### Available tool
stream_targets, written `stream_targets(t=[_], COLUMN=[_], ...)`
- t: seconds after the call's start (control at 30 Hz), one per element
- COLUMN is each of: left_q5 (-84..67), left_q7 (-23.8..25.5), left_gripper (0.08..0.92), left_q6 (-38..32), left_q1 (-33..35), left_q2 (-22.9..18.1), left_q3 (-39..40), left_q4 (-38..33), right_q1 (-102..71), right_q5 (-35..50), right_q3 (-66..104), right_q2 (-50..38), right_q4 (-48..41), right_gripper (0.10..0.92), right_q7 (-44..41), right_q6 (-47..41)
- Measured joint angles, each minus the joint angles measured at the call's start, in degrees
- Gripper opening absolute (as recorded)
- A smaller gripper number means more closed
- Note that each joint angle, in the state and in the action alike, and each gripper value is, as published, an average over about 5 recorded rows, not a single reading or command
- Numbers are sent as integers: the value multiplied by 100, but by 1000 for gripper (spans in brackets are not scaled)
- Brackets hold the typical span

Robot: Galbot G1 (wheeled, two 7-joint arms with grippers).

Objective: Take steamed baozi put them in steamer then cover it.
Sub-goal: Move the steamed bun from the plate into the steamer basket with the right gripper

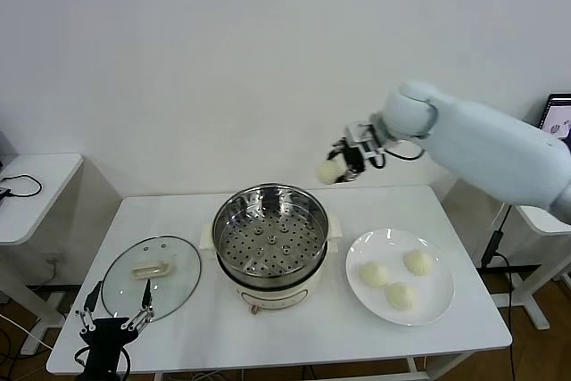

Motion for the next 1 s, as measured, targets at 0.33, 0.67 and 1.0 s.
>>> stream_targets(t=[0.33,0.67,1.0], left_q5=[-5,-6,-4], left_q7=[9,7,6], left_gripper=[823,823,823], left_q6=[0,0,0], left_q1=[-22,-49,-92], left_q2=[-41,-93,-98], left_q3=[-62,-108,-110], left_q4=[4,20,67], right_q1=[79,-225,-519], right_q5=[-389,-1368,-2283], right_q3=[-587,-842,-899], right_q2=[977,1531,1885], right_q4=[-285,-664,-1158], right_gripper=[560,560,560], right_q7=[191,475,713], right_q6=[770,1827,2651])
